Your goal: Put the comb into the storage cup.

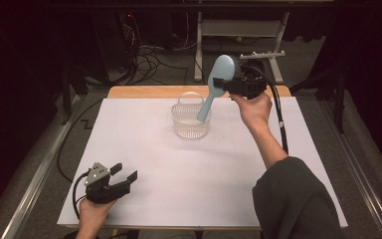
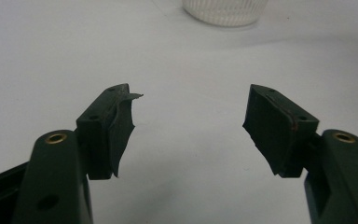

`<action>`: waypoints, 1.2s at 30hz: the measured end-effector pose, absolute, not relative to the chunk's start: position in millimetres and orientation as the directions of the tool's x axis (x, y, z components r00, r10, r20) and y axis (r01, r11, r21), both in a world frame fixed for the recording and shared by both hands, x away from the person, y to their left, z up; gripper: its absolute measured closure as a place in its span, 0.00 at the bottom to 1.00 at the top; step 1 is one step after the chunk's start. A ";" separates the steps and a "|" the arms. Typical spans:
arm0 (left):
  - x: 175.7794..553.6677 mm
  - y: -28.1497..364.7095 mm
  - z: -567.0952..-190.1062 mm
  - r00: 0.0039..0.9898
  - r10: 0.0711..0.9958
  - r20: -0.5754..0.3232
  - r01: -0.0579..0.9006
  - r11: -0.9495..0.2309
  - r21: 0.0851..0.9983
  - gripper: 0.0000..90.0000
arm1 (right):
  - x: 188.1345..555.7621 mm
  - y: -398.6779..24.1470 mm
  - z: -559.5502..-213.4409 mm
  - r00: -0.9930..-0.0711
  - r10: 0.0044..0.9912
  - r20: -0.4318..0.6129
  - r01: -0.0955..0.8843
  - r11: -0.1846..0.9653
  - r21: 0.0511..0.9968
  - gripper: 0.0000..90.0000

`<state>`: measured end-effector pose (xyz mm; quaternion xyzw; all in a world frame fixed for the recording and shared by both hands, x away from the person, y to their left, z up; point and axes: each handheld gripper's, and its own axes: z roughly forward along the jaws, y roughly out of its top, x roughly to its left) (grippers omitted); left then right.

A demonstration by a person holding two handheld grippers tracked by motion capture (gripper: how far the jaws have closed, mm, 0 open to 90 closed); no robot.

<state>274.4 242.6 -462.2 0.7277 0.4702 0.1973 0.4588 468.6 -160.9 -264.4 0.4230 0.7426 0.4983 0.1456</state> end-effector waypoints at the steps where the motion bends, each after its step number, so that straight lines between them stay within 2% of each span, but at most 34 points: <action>1: 274.4 242.6 -462.2 0.481 0.865 -0.144 0.503 -0.137 0.853 0.37 | 469.5 -160.2 -264.5 -0.596 0.777 0.204 0.484 0.145 0.863 0.62; 16: 274.0 243.1 -461.9 0.482 0.864 -0.146 0.502 -0.136 0.854 0.37 | 479.6 -152.8 -274.8 -0.566 0.799 0.205 0.495 0.129 0.859 0.61; 26: 272.9 243.7 -460.8 0.477 0.868 -0.140 0.493 -0.132 0.860 0.37 | 482.9 -142.9 -284.1 -0.561 0.811 0.164 0.490 0.166 0.856 0.61; 36: 272.9 243.3 -461.2 0.479 0.867 -0.139 0.494 -0.135 0.859 0.37 | 485.7 -131.9 -294.8 -0.569 0.806 0.166 0.505 0.183 0.843 0.60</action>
